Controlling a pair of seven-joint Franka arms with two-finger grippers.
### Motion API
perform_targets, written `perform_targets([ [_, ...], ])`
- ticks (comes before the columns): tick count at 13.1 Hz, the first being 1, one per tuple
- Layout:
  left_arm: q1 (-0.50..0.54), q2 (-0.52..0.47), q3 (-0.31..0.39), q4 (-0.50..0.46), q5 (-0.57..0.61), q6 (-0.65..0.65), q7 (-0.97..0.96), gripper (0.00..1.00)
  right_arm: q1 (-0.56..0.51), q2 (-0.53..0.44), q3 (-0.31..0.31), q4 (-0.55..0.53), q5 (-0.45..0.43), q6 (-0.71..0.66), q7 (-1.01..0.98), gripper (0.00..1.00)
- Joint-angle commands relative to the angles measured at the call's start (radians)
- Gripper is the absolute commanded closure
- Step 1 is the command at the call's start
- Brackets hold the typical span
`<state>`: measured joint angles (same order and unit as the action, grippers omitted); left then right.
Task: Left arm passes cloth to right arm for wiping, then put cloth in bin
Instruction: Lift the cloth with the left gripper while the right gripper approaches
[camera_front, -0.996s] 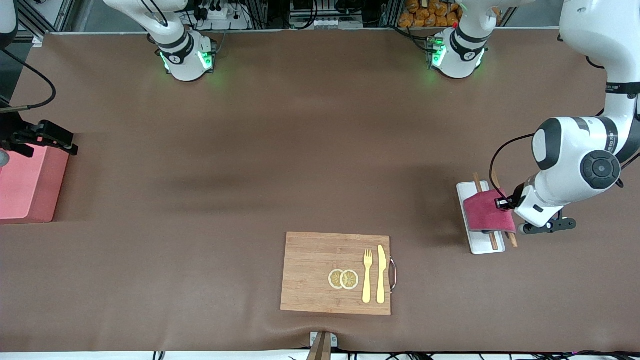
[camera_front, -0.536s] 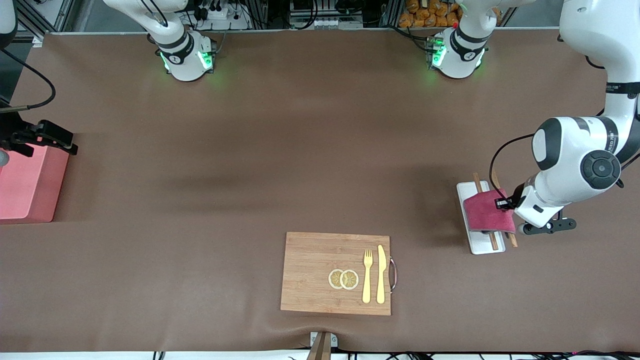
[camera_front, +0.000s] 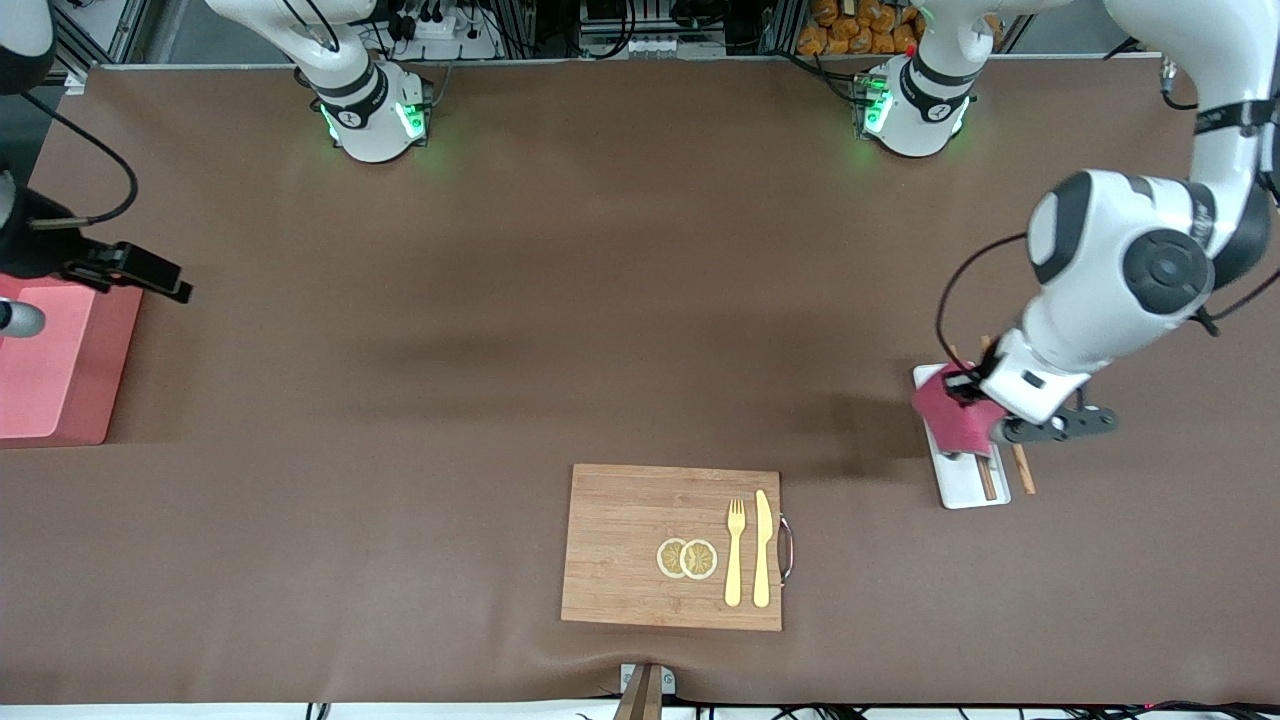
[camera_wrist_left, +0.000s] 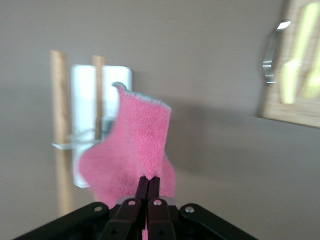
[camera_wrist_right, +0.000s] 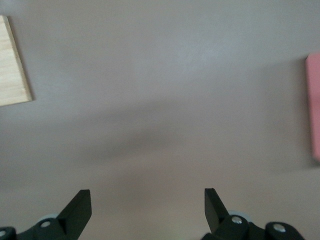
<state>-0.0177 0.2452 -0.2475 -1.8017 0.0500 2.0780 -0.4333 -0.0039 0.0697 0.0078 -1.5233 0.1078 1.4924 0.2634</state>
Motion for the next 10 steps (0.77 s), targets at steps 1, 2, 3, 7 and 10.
perform_targets([
  [1,-0.005,0.005,-0.135,0.06,-0.002,-0.03,-0.251,1.0,0.056,0.013,0.0,0.011,0.073,-0.04,0.222,0.0],
  [2,-0.011,0.014,-0.186,0.088,-0.002,-0.03,-0.353,1.0,0.089,0.028,0.0,0.011,0.088,-0.043,0.303,0.0],
  [3,-0.033,0.043,-0.225,0.129,-0.002,-0.029,-0.448,1.0,0.114,0.05,0.0,0.011,0.136,-0.038,0.403,0.0],
  [7,-0.2,0.178,-0.246,0.339,-0.067,0.013,-0.764,1.0,0.174,0.142,0.0,0.014,0.35,-0.005,0.687,0.0],
  [10,-0.31,0.244,-0.246,0.395,-0.068,0.202,-0.979,1.0,0.269,0.223,0.0,0.014,0.455,0.122,0.903,0.0],
])
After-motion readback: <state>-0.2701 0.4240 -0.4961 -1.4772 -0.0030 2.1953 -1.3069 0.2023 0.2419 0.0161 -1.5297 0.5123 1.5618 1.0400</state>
